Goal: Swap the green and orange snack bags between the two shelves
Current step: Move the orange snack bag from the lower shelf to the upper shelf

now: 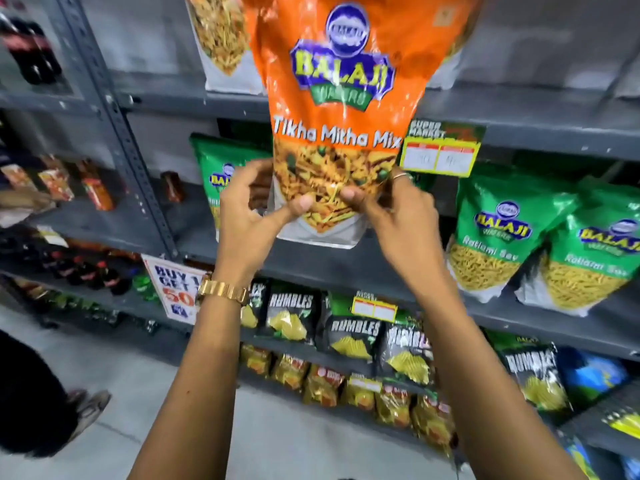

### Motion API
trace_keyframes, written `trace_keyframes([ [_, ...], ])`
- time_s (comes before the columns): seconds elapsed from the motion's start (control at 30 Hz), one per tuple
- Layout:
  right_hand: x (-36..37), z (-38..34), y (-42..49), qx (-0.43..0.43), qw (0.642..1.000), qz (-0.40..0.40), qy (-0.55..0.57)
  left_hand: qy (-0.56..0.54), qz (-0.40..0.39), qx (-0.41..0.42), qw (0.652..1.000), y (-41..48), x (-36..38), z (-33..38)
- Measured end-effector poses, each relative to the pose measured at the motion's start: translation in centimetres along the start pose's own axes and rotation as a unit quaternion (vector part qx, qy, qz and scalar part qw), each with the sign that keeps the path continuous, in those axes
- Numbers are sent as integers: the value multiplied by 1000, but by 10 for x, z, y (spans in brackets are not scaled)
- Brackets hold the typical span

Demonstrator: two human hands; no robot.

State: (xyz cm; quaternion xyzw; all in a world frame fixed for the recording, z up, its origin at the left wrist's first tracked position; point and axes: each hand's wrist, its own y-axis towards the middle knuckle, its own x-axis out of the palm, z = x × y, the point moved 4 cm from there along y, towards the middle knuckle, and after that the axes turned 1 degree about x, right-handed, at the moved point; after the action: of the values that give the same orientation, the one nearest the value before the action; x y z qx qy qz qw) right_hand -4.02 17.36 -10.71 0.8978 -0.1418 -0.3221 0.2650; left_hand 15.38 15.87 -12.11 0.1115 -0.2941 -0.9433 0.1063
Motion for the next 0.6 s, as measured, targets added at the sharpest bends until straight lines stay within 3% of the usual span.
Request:
trace_keyframes([
  [0.13, -54, -23, 39, -56, 992, 108, -31, -37, -7, 75, 996, 49, 24, 53],
  [0.27, -91, -18, 85, -42, 985, 159, -46, -45, -26, 116, 992, 97, 66, 83],
  [0.6, -123, 48, 172, 18, 990, 138, -37, 47, -123, 92, 987, 177, 171, 83],
])
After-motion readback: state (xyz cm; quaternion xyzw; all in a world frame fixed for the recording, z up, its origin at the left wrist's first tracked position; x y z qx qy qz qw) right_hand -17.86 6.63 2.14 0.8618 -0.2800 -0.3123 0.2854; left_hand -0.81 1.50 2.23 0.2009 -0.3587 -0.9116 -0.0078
